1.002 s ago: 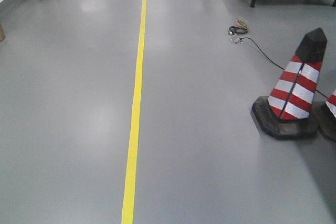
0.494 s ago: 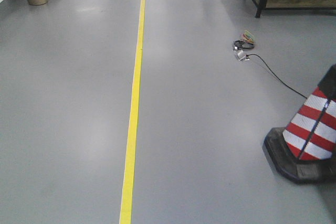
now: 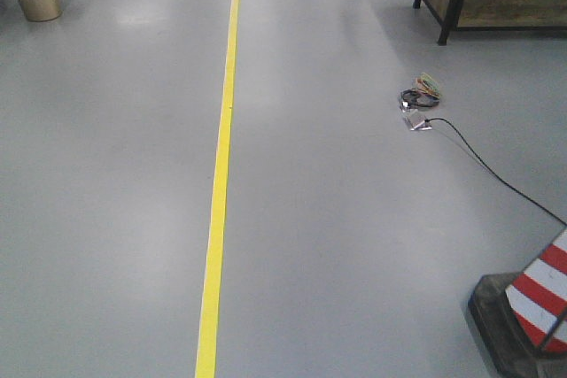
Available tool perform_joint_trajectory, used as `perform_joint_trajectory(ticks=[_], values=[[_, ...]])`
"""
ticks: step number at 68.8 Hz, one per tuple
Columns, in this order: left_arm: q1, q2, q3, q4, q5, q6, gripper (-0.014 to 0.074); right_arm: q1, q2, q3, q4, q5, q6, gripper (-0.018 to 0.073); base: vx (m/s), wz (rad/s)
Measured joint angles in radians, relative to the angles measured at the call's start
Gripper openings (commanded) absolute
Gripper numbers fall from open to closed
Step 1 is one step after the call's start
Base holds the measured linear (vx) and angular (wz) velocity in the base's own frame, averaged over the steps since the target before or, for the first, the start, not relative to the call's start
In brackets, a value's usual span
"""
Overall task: Move and align brake pads A on conveyor
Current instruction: 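Drive along the yellow floor line past the striped cones, then turn toward the conveyor belt and approach it, holding both pads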
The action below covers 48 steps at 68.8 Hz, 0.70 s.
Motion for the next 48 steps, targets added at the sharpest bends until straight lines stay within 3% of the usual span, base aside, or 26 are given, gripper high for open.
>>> perform_joint_trajectory(ticks=[25, 48], values=[[0.0, 0.0, 0.0, 0.001, 0.0, 0.0, -0.0006, 0.0, 0.0, 0.0, 0.0, 0.0, 0.0, -0.0004, 0.48, -0.15], [0.0, 0.0, 0.0, 0.003, 0.0, 0.0, -0.0006, 0.0, 0.0, 0.0, 0.0, 0.0, 0.0, -0.0004, 0.33, -0.72]])
